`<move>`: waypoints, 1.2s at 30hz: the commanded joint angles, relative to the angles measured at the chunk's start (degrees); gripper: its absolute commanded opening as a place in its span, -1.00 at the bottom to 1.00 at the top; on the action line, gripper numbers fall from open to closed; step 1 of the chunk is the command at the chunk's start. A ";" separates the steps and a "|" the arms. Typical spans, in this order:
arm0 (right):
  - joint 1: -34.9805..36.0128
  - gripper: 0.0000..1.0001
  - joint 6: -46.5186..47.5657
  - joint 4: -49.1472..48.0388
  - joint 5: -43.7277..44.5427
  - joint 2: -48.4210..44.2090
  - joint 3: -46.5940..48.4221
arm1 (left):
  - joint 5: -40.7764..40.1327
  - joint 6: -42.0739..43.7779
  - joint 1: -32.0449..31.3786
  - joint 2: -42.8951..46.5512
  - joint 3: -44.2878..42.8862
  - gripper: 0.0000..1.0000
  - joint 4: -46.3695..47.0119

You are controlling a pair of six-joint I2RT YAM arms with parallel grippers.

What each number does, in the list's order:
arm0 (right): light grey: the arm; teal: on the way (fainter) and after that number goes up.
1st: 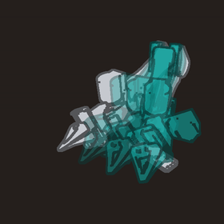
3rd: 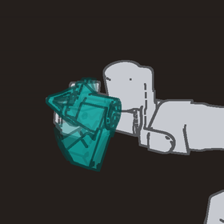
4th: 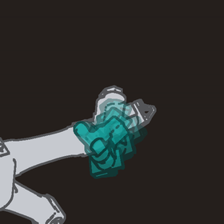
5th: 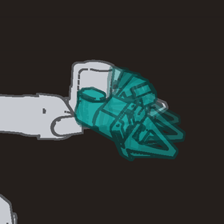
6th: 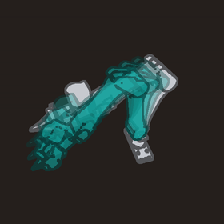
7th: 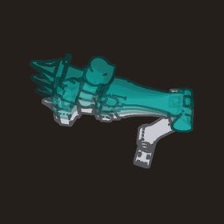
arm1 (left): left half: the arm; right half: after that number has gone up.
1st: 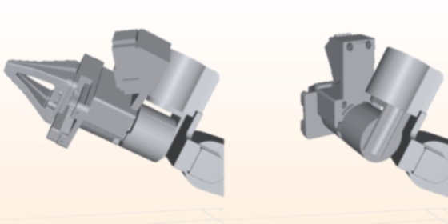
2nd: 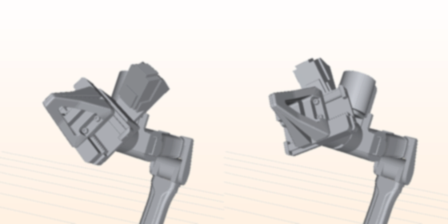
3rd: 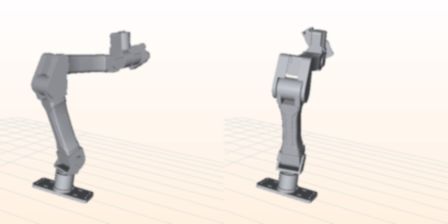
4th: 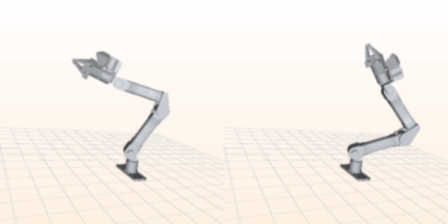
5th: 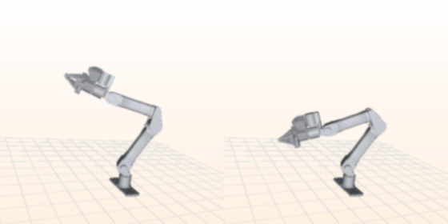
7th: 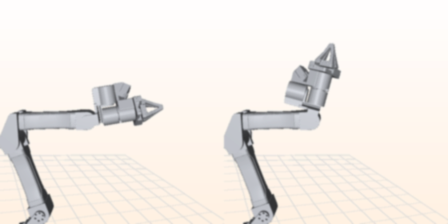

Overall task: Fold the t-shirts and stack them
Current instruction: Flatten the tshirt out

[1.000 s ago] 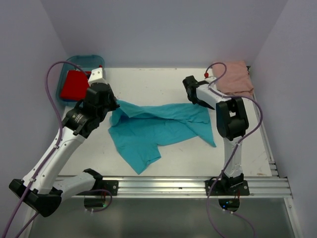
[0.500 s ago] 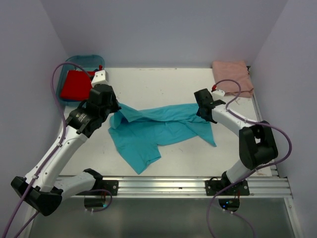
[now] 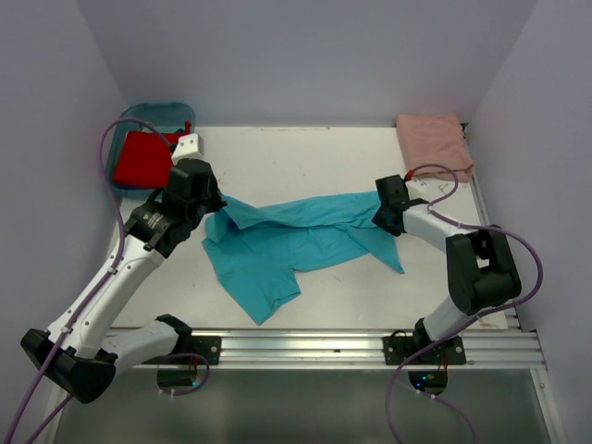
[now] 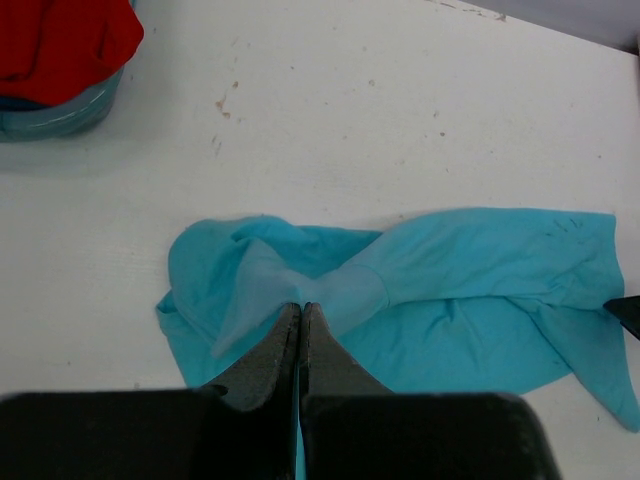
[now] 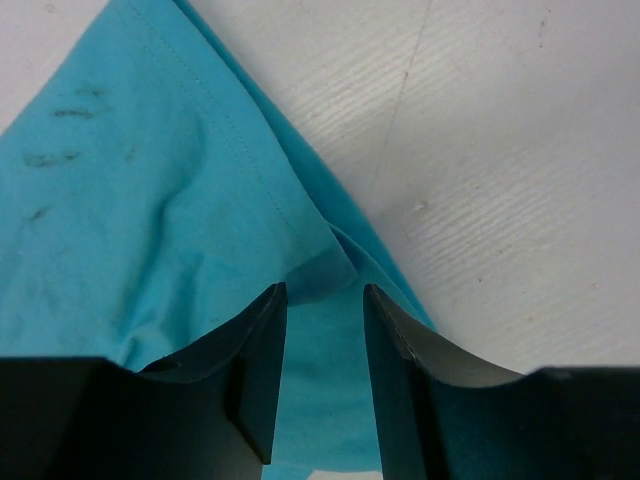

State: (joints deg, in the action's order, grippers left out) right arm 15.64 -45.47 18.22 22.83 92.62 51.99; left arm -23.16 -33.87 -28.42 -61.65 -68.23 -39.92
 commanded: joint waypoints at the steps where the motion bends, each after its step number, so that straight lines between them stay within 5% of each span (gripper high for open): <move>1: -0.61 -0.21 -0.58 -4.94 -1.64 0.45 0.05 | -0.22 -0.67 -0.05 1.27 0.02 -1.00 2.04; 13: -1.49 -0.36 -0.93 -3.37 -0.68 2.92 0.66 | -0.49 -0.59 -0.05 1.44 -0.24 -1.00 1.60; 18: -1.66 -0.65 -1.20 -2.93 -0.33 2.83 0.22 | -0.40 -0.59 -0.05 1.35 -0.24 -1.00 1.60; 23: -1.66 -0.99 -0.67 -2.49 0.46 -1.56 -0.57 | -0.40 -0.59 -0.05 1.18 -0.50 -1.00 1.51; 36: -1.66 -1.00 5.30 7.97 -1.03 -22.46 2.76 | -1.10 0.20 -0.05 1.26 0.02 -1.00 2.39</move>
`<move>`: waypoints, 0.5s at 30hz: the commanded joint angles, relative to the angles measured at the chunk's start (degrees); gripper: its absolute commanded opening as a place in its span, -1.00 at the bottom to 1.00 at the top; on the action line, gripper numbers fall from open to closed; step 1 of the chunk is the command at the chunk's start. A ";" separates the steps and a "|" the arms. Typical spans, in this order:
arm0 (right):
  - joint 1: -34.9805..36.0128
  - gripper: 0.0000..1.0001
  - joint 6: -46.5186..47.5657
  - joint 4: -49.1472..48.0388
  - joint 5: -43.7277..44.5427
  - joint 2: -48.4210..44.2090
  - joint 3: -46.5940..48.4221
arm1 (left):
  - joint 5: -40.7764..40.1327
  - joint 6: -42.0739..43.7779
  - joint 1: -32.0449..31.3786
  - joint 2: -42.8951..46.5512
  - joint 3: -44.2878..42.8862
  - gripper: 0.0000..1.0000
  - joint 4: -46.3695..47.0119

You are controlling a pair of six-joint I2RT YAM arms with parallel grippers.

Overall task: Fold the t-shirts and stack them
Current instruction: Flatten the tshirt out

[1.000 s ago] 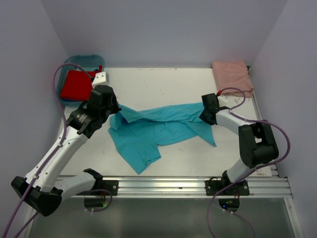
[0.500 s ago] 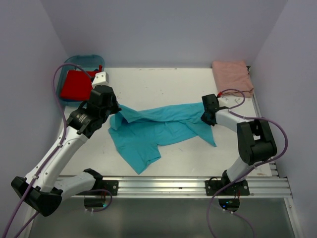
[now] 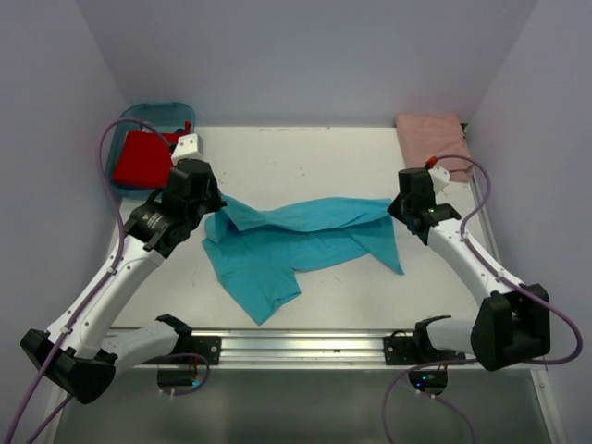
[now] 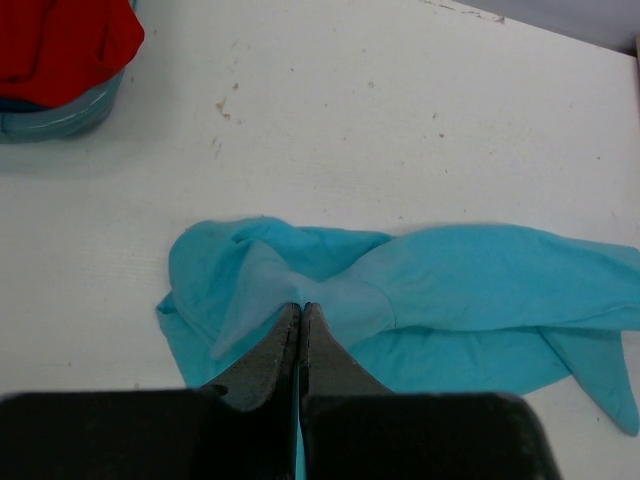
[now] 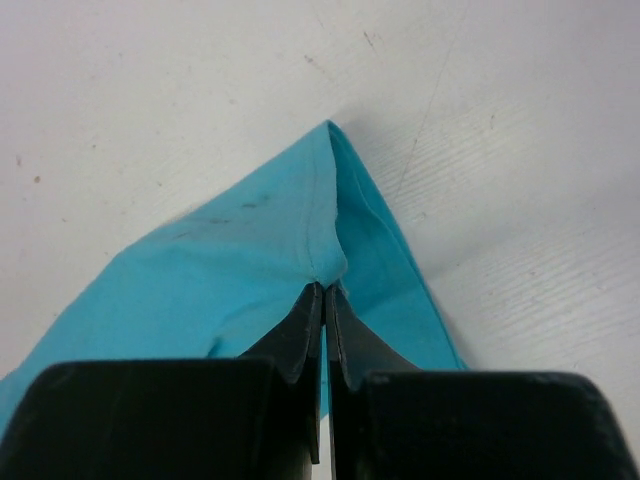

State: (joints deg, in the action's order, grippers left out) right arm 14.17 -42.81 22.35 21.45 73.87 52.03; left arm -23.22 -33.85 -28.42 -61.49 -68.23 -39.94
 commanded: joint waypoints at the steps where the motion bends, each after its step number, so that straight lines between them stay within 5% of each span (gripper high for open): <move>1: -0.11 -1.00 4.29 4.02 -0.70 -5.03 2.99 | -1.03 1.14 -0.05 1.55 0.55 -1.00 3.46; 8: 0.77 -1.00 14.14 1.11 -6.68 -23.84 3.42 | 2.91 10.11 -0.05 11.21 5.47 -1.00 14.53; 15: 0.86 -1.00 23.45 7.80 -10.28 -40.62 12.20 | 15.91 17.14 -0.49 26.06 5.13 -1.00 20.26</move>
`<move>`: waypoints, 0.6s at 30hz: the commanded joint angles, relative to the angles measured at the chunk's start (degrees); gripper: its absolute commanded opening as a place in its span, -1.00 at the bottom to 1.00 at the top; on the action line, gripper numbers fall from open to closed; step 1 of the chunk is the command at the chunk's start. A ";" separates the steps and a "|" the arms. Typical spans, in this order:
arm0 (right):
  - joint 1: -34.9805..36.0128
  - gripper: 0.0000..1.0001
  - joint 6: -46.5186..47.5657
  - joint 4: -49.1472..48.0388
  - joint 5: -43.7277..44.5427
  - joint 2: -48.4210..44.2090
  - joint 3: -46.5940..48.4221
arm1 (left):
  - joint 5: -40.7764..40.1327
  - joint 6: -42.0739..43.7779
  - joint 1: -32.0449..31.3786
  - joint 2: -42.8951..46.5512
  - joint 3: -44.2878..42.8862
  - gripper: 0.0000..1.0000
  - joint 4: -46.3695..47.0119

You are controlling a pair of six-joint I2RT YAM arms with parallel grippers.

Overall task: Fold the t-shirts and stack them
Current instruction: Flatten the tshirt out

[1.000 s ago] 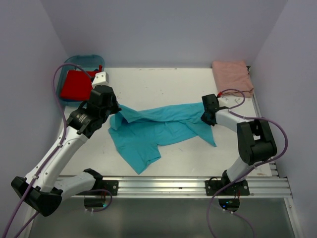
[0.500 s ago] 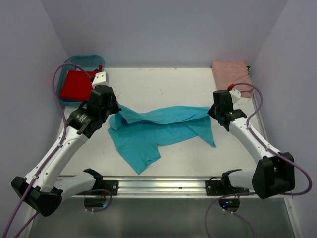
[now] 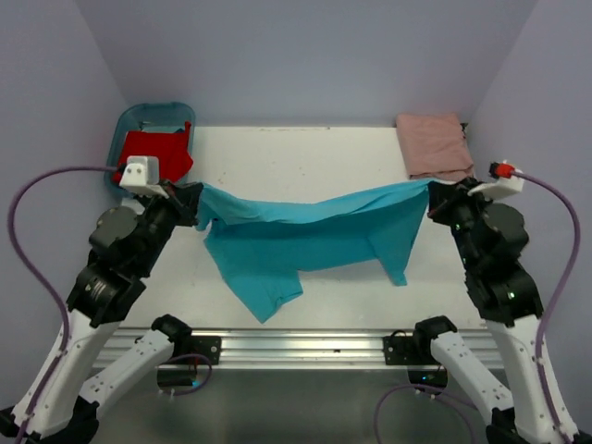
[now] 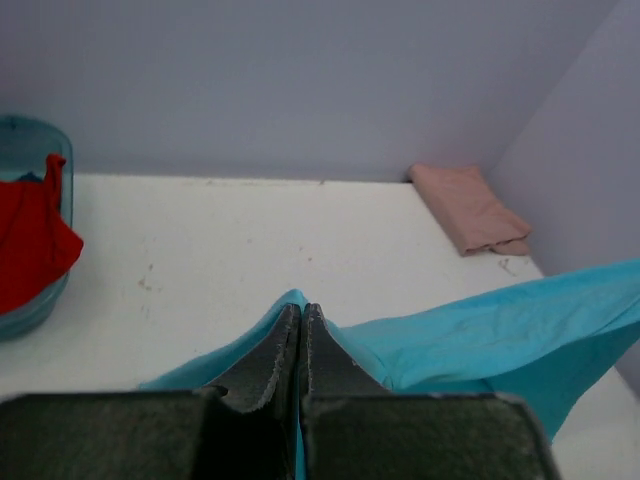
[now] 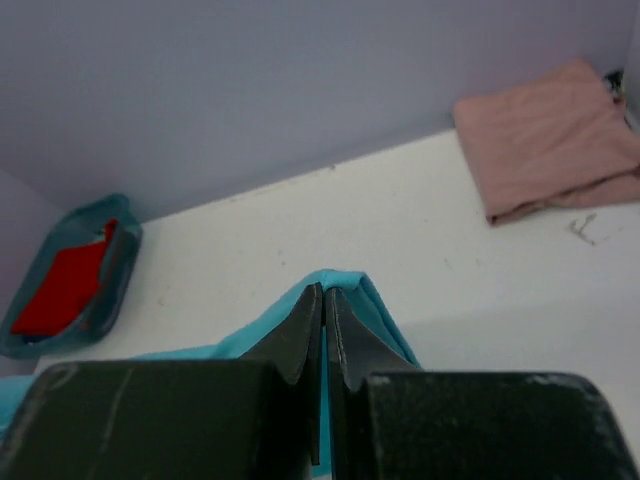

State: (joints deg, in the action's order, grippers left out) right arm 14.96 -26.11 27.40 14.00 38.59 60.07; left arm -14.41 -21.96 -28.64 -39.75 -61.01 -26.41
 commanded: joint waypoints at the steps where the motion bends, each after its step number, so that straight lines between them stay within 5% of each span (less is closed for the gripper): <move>1: 0.07 -1.00 7.47 3.10 -3.97 -7.71 4.70 | 10.43 6.04 -0.19 5.11 -4.18 -1.00 5.42; 6: -0.19 -1.00 10.37 1.61 -5.48 -22.05 8.56 | 20.11 5.79 1.48 11.79 -13.14 -1.00 2.60; 12: -0.90 -1.00 10.65 3.80 -1.81 -17.61 13.05 | 35.23 5.88 16.33 10.75 -25.36 -1.00 2.59; 18: -0.90 -1.00 7.14 4.59 8.22 -6.17 13.05 | 24.89 8.76 16.78 4.43 -22.50 -1.00 5.40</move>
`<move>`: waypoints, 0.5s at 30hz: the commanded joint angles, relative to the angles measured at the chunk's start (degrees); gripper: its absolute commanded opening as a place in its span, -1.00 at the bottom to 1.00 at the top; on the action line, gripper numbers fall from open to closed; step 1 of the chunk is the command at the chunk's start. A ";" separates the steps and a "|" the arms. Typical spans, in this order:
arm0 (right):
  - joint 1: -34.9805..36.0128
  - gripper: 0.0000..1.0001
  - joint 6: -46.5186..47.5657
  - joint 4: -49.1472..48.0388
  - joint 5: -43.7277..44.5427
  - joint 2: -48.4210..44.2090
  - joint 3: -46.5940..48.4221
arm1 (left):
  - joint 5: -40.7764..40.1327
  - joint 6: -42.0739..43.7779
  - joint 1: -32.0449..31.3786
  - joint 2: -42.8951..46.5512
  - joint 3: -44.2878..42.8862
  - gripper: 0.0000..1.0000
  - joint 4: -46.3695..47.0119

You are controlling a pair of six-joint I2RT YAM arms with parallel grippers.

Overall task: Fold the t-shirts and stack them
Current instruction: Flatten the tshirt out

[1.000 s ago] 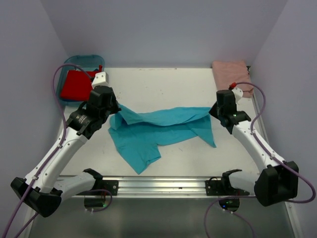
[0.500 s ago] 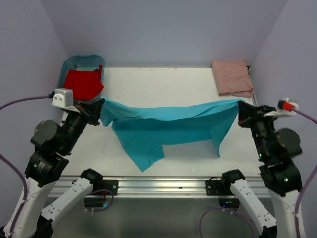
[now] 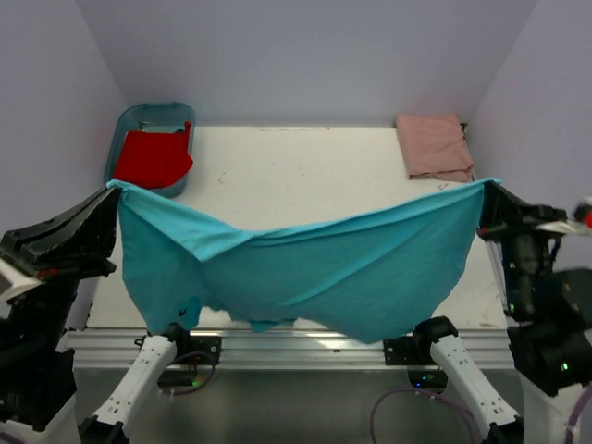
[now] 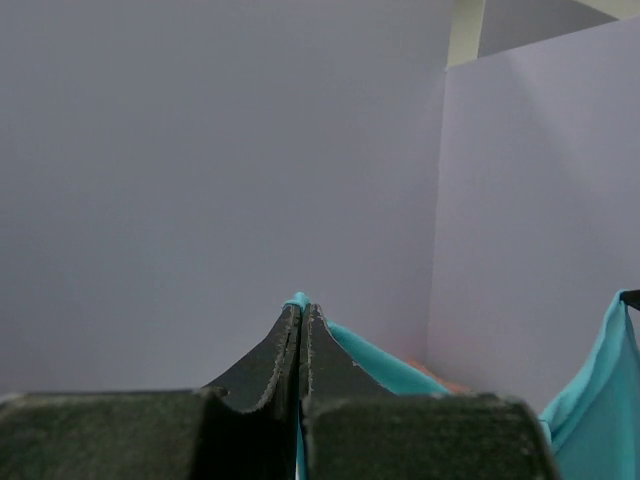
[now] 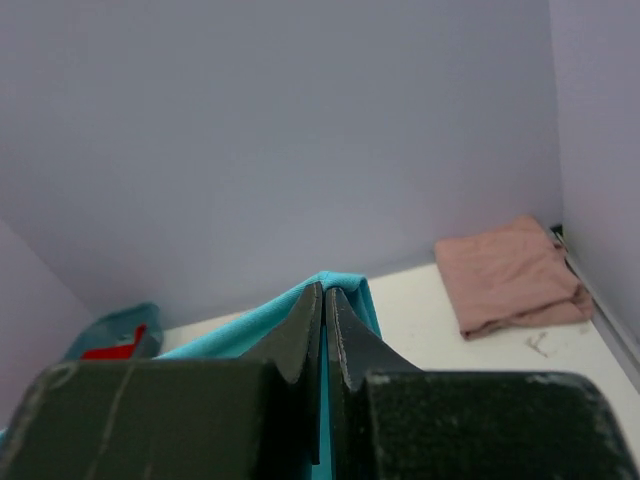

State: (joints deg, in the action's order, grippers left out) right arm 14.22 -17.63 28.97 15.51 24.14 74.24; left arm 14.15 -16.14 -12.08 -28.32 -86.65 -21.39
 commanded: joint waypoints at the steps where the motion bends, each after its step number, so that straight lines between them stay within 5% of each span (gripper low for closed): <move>1: -0.16 -1.00 -1.88 3.28 10.73 12.21 -0.94 | -5.52 3.31 -0.05 -8.32 4.11 -1.00 0.38; 8: -0.07 -1.00 -6.18 1.44 19.29 31.64 -0.85 | -15.89 6.82 -0.76 -27.38 14.13 -1.00 5.90; 15: -0.51 -1.00 -9.61 -2.52 22.72 55.63 0.99 | -27.14 7.19 0.21 -51.99 13.19 -1.00 7.59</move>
State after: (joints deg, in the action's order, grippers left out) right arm 14.13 -24.27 29.34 33.76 72.12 73.54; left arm -4.99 -10.31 -12.58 -76.79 -71.57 -17.02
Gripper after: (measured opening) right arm 0.012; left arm 0.008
